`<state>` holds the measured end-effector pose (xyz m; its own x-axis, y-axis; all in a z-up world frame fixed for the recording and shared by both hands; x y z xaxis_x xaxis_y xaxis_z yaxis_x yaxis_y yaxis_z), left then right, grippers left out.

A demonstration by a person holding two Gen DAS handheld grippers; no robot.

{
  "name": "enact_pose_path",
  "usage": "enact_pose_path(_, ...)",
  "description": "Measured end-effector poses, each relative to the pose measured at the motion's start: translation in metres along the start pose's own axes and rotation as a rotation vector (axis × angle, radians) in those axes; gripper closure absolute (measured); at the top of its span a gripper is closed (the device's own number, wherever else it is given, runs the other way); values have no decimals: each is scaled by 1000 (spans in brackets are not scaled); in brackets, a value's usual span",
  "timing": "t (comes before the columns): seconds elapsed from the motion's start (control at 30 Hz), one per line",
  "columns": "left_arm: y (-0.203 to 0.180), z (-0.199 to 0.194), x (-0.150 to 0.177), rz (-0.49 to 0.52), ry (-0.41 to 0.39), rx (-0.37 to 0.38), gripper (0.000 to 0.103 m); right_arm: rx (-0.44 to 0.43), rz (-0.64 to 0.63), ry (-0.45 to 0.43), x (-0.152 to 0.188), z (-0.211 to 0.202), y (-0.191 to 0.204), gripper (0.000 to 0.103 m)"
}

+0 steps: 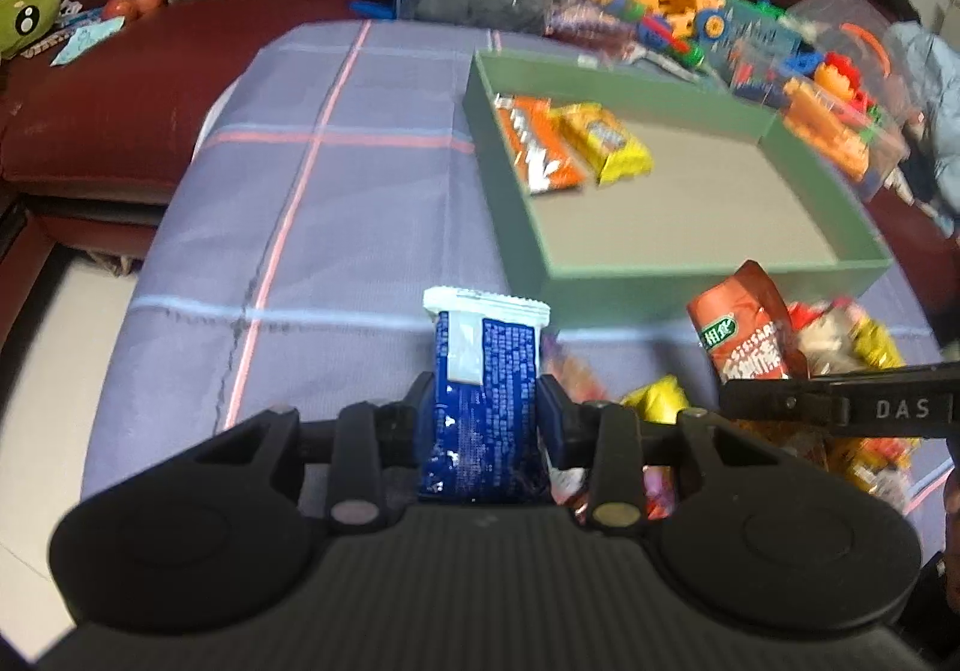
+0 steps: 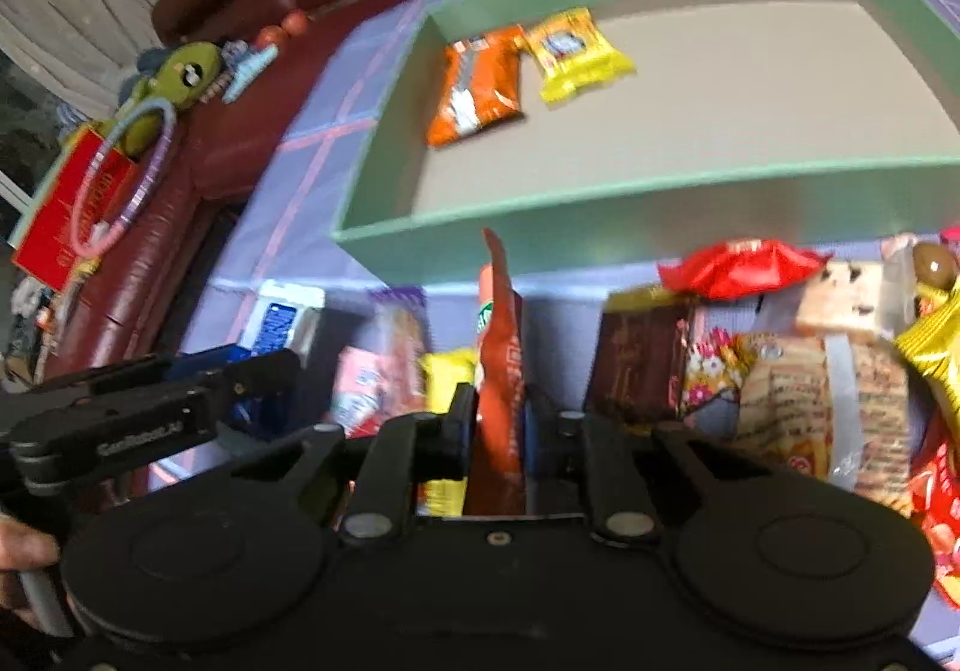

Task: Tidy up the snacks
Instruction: 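Place the blue packet in the tray while the right tool drops the chip bag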

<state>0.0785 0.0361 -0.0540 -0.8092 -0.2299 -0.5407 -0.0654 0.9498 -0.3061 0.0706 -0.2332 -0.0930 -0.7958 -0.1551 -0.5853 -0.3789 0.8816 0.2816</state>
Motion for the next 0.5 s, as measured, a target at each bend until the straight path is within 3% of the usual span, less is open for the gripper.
enact_pose_path(0.27,-50,-3,-47,68,-81,79,69,-2,31,-138,-42,-34,-14,88)
enact_pose_path(0.5,-89,42,-79,72,-55,69,69,77,66,-179,-82,-20,-42,88)
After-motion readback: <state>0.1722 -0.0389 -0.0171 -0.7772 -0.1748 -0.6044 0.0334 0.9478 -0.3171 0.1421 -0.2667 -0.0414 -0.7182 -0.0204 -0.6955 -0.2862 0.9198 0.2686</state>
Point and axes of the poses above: each gripper's, at about its wrist camera, not at the fingertips, and z roughly the way its jaws point, y to its left, x to its underside, the point moved 2 cm from there along z, roughly the way its jaws point, and after that the axes turned 14 degrees about -z, right-handed, at the moved point
